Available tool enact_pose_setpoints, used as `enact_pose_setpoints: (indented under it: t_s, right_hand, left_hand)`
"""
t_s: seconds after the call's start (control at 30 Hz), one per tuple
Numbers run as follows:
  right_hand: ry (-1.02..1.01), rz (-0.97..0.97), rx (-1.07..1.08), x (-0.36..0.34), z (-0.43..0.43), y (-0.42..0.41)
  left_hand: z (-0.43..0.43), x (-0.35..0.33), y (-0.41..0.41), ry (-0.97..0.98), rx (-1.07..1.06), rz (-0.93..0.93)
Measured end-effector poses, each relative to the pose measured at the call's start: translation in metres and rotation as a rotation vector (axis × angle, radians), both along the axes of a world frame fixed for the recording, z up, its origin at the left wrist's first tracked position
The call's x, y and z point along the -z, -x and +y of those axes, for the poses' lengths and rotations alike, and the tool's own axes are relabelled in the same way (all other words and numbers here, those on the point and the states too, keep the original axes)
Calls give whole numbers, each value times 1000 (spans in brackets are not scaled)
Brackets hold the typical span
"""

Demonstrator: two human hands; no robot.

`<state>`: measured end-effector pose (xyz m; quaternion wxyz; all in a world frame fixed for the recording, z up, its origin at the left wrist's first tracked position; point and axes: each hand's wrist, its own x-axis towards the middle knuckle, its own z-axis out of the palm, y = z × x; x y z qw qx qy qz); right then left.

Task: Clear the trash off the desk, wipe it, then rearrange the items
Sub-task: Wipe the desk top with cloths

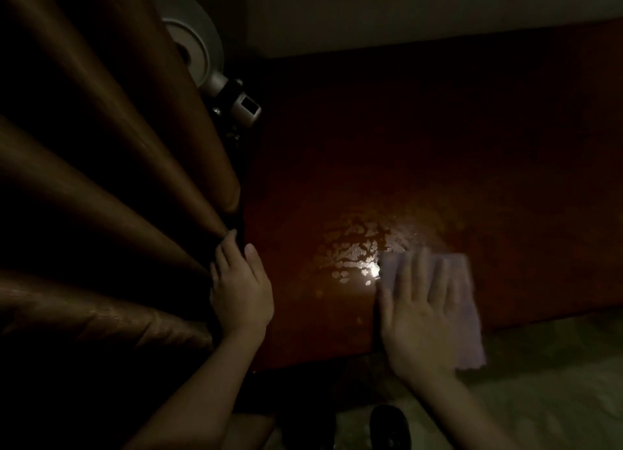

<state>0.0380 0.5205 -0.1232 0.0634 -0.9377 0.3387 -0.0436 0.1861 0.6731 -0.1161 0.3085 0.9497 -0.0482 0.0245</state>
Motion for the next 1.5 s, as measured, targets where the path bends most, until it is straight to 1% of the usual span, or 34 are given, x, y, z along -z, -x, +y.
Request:
enact_pose_setpoints:
  t_s: [0.03,0.13,0.2,0.27,0.37,0.43,0.5,0.57,0.6,0.73,0.83,0.9,0.97,1.07,1.1,1.17,1.23,1.27,1.33,1.43,1.5]
  right_hand:
    - [-1,-7,-49,2,13,-14]
    - [19,23,-305,4,22,-41]
    - [29,41,-366,3,4,-47]
    - [46,58,-335,5,-21,-46]
    - [56,89,-204,2,-62,-47]
    - [13,99,-124,-5,-87,-57]
    - [-66,134,-38,-11,-98,-82]
    - [-79,119,-40,-13,-96,-121]
    - [-84,111,-90,-13,-92,-144]
    - [-66,61,-410,-8,-80,-228]
    - [-40,32,-574,-5,-93,-252]
    - [-19,21,-617,-3,-110,-250]
    - [-14,32,-551,-2,-140,-242]
    - [28,87,-381,2,-206,-215]
    - [27,108,-305,1,-225,-204]
    - [-46,114,-127,-5,-240,-188]
    - [-53,103,-39,-5,-221,-184]
    - [-26,109,-47,-5,-198,-183]
    - [-9,74,-162,-1,-142,-177]
    - [-80,6,-425,0,-57,-151]
    - [-83,-28,-530,-2,-36,-127]
  left_hand:
    - [0,1,-1,-38,48,-31]
    - [-2,5,-10,-164,215,-119]
    - [-7,5,-18,-206,335,-151]
    - [-14,6,-28,-234,436,-158]
    - [-25,7,-42,-311,484,-138]
    - [-33,7,-50,-342,480,-111]
    - [-41,7,-56,-342,433,-85]
    - [-48,7,-63,-329,388,-75]
    - [-52,7,-66,-321,373,-74]
    - [-67,5,-82,-309,319,-78]
    - [-78,5,-96,-252,320,-59]
    - [-86,5,-105,-189,364,-44]
    - [-95,5,-115,-153,398,-38]
    - [-102,4,-124,-131,395,-42]
    - [-103,4,-124,-124,402,-50]
    - [-104,4,-126,-113,410,-62]
    - [-105,6,-126,-97,390,-86]
    - [-104,5,-124,-83,372,-100]
    - [-100,4,-115,-37,326,-114]
    - [-87,8,-90,-25,335,-130]
    - [-77,11,-74,-46,329,-143]
